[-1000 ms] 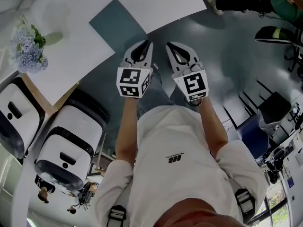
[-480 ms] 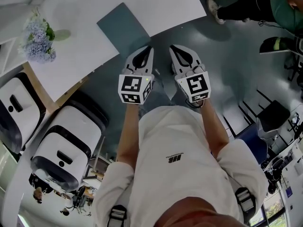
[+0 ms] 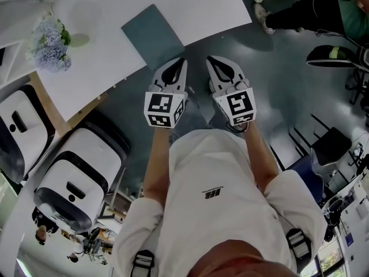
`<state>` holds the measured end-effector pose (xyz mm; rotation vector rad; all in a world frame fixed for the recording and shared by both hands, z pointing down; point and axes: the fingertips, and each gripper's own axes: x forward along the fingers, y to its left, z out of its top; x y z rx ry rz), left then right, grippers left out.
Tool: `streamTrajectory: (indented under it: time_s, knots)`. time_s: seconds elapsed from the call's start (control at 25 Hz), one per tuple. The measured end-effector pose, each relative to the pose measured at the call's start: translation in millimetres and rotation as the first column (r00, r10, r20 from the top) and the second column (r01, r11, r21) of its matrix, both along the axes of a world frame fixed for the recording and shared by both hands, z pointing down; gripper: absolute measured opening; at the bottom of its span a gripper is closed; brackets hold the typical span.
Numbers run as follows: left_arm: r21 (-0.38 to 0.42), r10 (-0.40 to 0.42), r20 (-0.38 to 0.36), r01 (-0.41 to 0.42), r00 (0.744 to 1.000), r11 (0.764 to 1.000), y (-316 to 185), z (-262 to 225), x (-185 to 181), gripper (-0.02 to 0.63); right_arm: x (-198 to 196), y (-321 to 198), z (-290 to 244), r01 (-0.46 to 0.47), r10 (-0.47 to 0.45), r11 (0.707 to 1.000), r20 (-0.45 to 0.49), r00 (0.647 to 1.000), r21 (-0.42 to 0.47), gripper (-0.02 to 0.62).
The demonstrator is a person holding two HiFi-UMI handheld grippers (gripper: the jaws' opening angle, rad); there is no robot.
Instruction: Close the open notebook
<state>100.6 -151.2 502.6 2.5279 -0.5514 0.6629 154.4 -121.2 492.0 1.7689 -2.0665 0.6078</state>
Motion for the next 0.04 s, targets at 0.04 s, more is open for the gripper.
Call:
streamTrajectory:
  time_s: [0.04]
  knots:
    - [0.001, -0.001, -0.001, 0.001, 1.000, 1.000, -0.7, -0.1, -0.6, 0.000, -0.4, -0.5, -0.2, 0.000, 0.000, 1.000, -0.001, 1.000, 0.002, -0.005]
